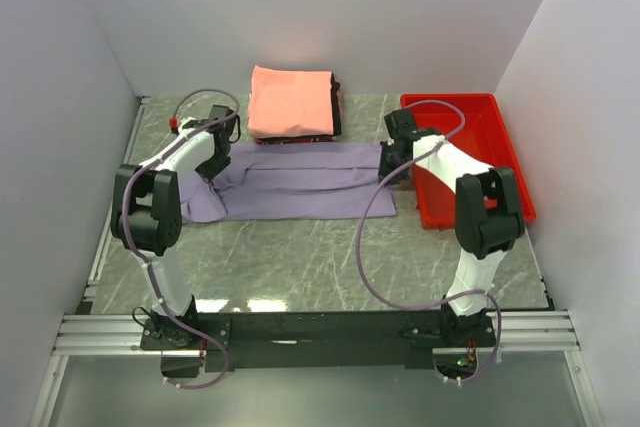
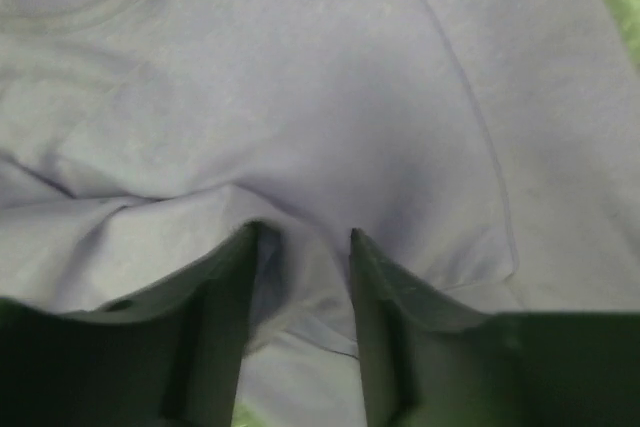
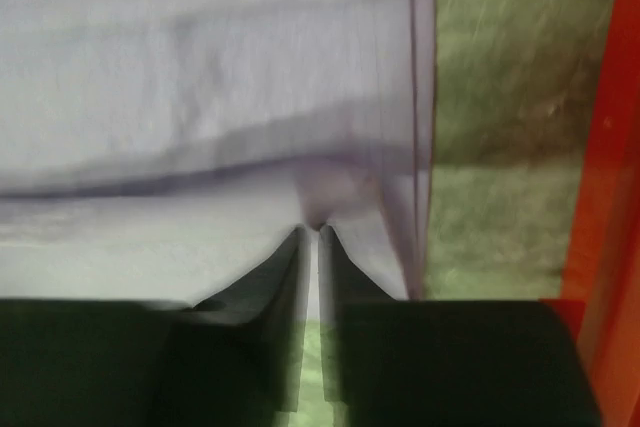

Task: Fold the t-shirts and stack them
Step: Fold the tshirt

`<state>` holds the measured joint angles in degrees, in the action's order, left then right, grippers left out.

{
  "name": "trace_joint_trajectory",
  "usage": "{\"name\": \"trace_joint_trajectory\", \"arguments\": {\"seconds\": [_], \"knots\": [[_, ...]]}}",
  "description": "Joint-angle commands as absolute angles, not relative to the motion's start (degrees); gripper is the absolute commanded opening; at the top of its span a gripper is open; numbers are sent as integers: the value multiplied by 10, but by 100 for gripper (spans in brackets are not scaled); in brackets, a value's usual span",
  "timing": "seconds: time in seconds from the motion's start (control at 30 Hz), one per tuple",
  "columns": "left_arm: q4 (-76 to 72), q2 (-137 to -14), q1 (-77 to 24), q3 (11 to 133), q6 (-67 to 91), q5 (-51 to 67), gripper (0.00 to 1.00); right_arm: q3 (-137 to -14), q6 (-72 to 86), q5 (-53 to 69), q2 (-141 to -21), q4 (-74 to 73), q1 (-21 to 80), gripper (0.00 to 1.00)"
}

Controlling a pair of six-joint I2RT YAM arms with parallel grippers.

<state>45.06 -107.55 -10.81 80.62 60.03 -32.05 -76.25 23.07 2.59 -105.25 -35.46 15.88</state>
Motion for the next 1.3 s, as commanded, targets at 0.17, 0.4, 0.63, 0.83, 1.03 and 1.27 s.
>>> {"name": "trace_joint_trajectory", "arguments": {"seconds": [0.17, 0.4, 0.63, 0.83, 1.03, 1.27], "knots": [[405, -1044, -102, 825, 543, -263, 93, -818, 217, 20, -1043, -360, 149, 82], [391, -917, -118, 698, 556, -218, 99, -723, 210, 49, -958, -325, 170, 85], [392, -822, -160, 571, 591, -204, 99, -657, 210, 59, -922, -306, 185, 85], [379, -823, -160, 515, 604, -211, 96, -645, 208, 60, -911, -300, 192, 85], [352, -868, -160, 518, 606, -200, 86, -644, 208, 55, -911, -301, 194, 85], [383, -897, -159, 545, 622, -259, 61, -644, 207, 50, -911, -303, 193, 85]]}}
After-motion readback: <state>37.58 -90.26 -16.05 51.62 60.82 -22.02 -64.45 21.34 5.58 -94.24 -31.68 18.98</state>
